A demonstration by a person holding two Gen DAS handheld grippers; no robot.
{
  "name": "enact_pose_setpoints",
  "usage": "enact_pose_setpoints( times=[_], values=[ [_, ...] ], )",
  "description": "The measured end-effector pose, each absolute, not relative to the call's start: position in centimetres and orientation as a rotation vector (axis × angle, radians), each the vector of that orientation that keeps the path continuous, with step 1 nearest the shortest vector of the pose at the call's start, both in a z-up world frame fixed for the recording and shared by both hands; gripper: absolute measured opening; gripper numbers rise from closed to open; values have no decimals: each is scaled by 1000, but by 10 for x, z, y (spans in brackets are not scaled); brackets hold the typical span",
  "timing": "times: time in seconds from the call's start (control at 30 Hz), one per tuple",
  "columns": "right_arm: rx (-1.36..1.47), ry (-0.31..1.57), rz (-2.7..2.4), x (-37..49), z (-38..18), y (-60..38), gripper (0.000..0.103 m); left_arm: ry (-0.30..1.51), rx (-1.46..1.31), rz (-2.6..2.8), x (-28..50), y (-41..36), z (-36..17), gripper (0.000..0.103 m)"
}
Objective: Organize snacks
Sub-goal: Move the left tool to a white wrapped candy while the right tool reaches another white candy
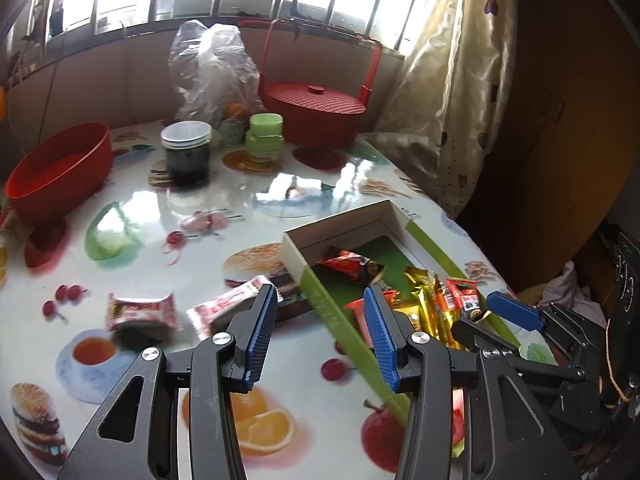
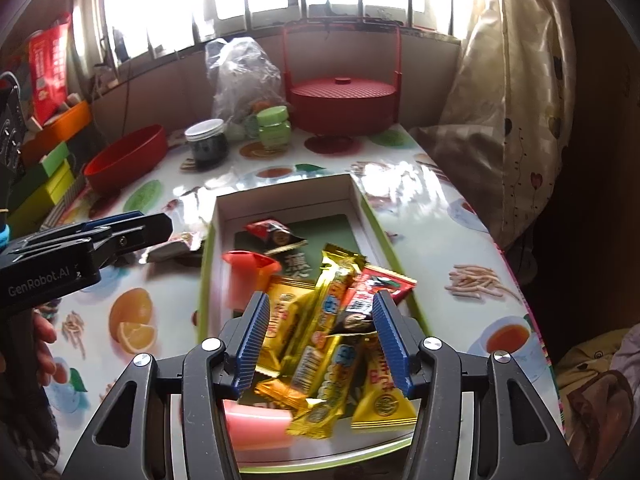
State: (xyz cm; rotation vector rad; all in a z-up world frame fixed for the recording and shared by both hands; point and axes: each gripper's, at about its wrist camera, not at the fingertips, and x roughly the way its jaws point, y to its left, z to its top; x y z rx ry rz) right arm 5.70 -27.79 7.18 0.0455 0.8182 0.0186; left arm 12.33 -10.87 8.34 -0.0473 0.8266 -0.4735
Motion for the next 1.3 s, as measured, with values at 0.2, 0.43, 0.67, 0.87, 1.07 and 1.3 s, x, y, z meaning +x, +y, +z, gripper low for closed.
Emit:
enact_pose_setpoints(
  times=[0.2,0.43,0.67,0.87,1.07,1.3],
  values=[
    [19,807,56,58,77,-261,53,815,-43,-442,117,-94,86,46],
    [-2,803,119,61,80,-240,53,813,-55,-396,115,-68,85,46],
    [-11,826,153,71,76,-223,53,833,-81,-365,115,-46,76,46],
    [-30,845,177,83,71,-209,53,854,-96,-316,122,-24,66,46],
    [-37,869,209,97,67,-192,53,884,-122,-272,134,-4,53,46],
    [-63,888,241,117,62,-171,53,914,-167,-240,155,8,43,46]
  ],
)
